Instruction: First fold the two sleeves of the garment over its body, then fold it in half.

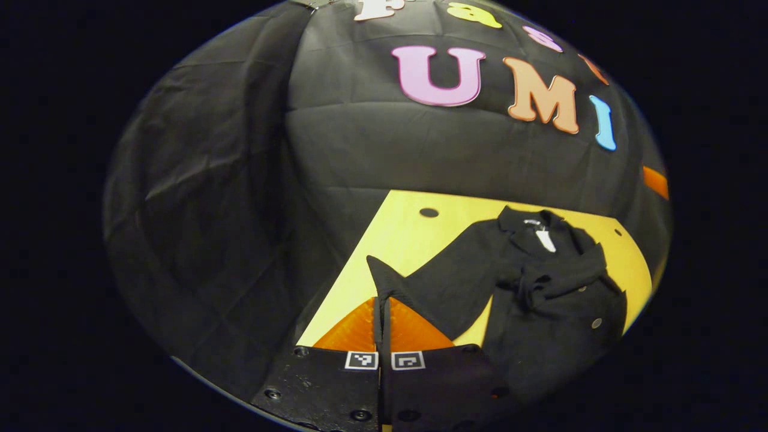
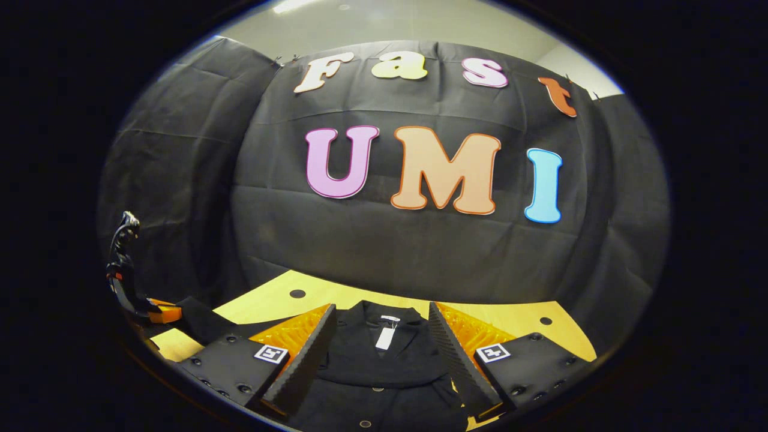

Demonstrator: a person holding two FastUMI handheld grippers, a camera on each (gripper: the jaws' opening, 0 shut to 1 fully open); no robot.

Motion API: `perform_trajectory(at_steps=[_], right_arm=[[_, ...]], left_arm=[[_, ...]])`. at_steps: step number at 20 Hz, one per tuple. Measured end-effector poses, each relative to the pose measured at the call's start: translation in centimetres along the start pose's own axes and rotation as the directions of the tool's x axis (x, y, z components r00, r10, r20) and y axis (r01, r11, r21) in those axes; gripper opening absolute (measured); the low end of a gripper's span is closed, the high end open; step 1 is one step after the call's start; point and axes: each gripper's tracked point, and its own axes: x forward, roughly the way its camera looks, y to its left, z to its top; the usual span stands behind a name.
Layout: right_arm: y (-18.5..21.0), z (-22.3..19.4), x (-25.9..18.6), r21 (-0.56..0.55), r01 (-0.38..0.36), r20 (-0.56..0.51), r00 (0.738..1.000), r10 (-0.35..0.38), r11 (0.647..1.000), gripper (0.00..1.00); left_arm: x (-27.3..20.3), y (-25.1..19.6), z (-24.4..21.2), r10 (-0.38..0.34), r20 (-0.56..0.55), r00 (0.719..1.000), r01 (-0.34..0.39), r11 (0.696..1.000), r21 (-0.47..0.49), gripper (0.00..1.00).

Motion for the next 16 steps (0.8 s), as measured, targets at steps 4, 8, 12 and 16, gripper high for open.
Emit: perform_trajectory(at_steps=[4, 8, 12, 16], right_arm=[[-2.4, -1.0, -0.8, 0.04, 0.016, -0.016, 1.0, -0.015, 0.999, 1.0], [-5.4, -2.2, -1.8, 0.076, 0.05, -0.029, 0.998, -0.048, 0.996, 1.0], [-8.6, -3.5, -2.8, 0.105, 0.094, -0.052, 0.995, -0.089, 0.99, 1.0], [-11.4, -4.4, -3.9, 0.134, 0.138, -0.06, 0.99, -0.131, 0.981, 0.99]], left_arm=[[-0.3, -5.2, 4.4, -0.101, 0.074, 0.992, 0.098, 0.994, 0.042, 0.0], [-0.6, -11.5, 8.3, -0.228, 0.143, 0.963, 0.213, 0.97, 0.114, 0.0], [-0.1, -17.5, 10.3, -0.331, 0.173, 0.928, 0.299, 0.936, 0.185, 0.0], [0.2, -22.8, 11.0, -0.403, 0.165, 0.9, 0.364, 0.904, 0.226, 0.0]])
